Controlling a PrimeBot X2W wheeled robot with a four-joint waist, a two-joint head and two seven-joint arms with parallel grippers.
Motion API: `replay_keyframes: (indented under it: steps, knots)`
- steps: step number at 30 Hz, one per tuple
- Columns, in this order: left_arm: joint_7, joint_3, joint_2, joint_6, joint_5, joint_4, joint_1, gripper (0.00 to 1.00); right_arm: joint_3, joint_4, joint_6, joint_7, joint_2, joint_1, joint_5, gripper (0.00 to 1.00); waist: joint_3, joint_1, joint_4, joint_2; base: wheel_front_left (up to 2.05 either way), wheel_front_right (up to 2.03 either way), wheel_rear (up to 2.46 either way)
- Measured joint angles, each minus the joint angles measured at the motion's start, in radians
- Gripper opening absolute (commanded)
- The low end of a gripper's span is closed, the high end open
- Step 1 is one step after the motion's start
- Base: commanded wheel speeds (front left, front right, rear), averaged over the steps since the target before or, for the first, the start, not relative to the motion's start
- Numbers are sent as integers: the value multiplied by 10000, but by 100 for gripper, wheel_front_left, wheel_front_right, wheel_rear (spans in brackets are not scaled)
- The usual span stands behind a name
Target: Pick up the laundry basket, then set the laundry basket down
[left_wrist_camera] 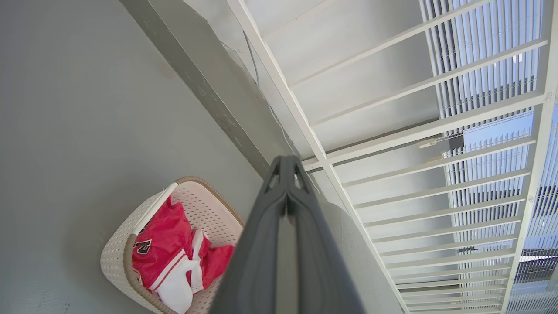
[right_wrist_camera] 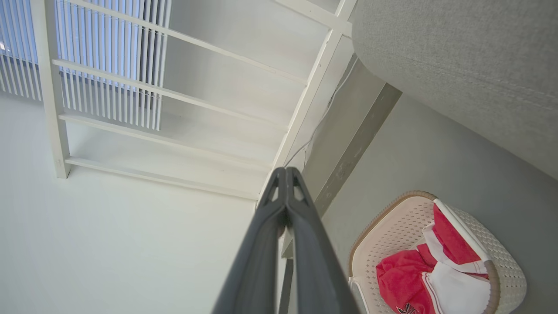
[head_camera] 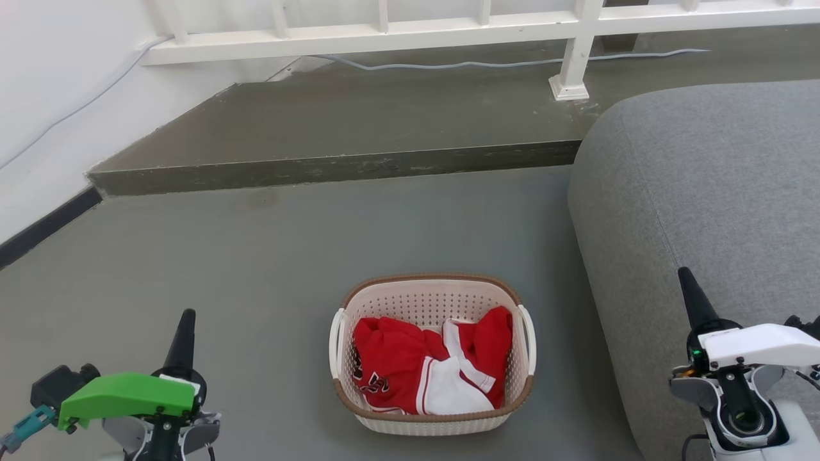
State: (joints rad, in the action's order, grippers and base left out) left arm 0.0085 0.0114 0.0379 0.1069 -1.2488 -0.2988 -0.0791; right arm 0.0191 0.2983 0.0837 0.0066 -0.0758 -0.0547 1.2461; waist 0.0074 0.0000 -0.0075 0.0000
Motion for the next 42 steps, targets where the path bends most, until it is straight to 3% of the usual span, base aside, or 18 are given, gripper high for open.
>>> replay_keyframes:
  steps: [32, 42]
  knots:
    - [995, -869, -12, 132, -3331, 167, 0, 0, 1104, -109, 307, 966, 347, -43, 3419, 0, -47, 0, 74, 0, 0, 0, 0]
    - [1039, -932, -12, 134, -3542, 174, 0, 0, 1151, -115, 309, 1014, 364, -51, 3553, 0, -47, 0, 75, 0, 0, 0, 0]
